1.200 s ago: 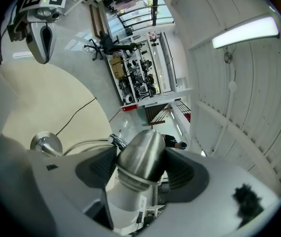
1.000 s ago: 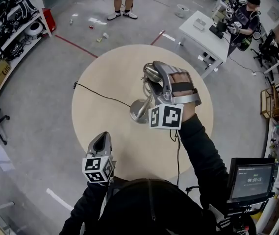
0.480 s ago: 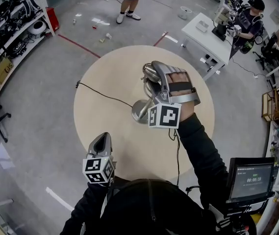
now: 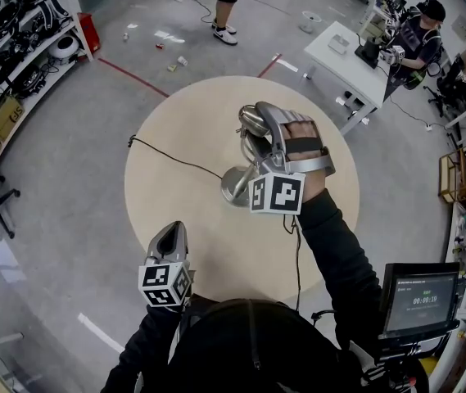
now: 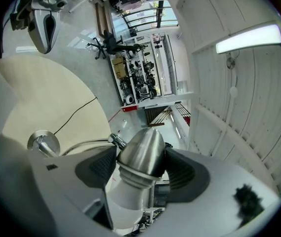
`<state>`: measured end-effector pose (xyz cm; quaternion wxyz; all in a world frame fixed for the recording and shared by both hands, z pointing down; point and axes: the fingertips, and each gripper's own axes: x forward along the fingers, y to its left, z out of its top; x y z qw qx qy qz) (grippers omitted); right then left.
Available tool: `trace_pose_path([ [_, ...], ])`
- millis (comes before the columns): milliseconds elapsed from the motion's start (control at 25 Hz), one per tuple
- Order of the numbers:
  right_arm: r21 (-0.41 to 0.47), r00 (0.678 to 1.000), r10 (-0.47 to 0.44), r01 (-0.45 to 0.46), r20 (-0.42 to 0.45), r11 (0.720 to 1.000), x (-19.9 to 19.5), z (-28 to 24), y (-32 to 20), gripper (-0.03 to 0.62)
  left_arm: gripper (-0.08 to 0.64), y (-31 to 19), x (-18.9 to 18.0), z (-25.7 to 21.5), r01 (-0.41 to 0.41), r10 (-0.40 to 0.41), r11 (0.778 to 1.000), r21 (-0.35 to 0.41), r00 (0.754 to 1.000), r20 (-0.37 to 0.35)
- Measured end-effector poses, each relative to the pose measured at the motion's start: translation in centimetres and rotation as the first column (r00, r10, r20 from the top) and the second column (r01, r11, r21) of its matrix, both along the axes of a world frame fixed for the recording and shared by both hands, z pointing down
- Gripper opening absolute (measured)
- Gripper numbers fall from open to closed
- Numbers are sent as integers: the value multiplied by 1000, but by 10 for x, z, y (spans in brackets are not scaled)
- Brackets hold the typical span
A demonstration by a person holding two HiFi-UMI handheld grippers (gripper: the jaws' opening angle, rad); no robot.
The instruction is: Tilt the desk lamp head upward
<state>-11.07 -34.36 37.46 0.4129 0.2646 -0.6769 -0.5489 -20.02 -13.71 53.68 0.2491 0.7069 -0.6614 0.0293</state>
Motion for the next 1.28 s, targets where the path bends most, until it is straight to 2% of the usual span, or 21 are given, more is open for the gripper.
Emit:
trace_pose_path([
  [520, -42, 994, 17, -12, 111, 999, 25, 1, 9, 314, 8, -16, 16, 7, -61, 61, 998, 3, 998, 10],
  [880, -98, 962, 51, -26, 268, 995, 56, -4, 21, 314, 8, -33, 36, 7, -130, 129, 991, 18, 991, 38],
  [1000, -176, 923, 96, -31, 373, 984, 73, -16, 32, 314, 8, -28, 43, -8, -151, 149, 988, 23, 987, 57],
  [1120, -283, 863, 166, -28, 478, 959, 91, -11, 40, 314, 8, -27, 53, -17, -172, 170, 985, 30, 983, 63],
  [1200, -357, 812, 219, -14, 542, 934, 103, -1, 44, 314, 8, -29, 61, -20, -192, 189, 981, 38, 980, 68],
  [1280, -435, 738, 276, 27, 616, 900, 114, 7, 49, 313, 8, -31, 70, -25, -217, 213, 975, 50, 974, 75],
])
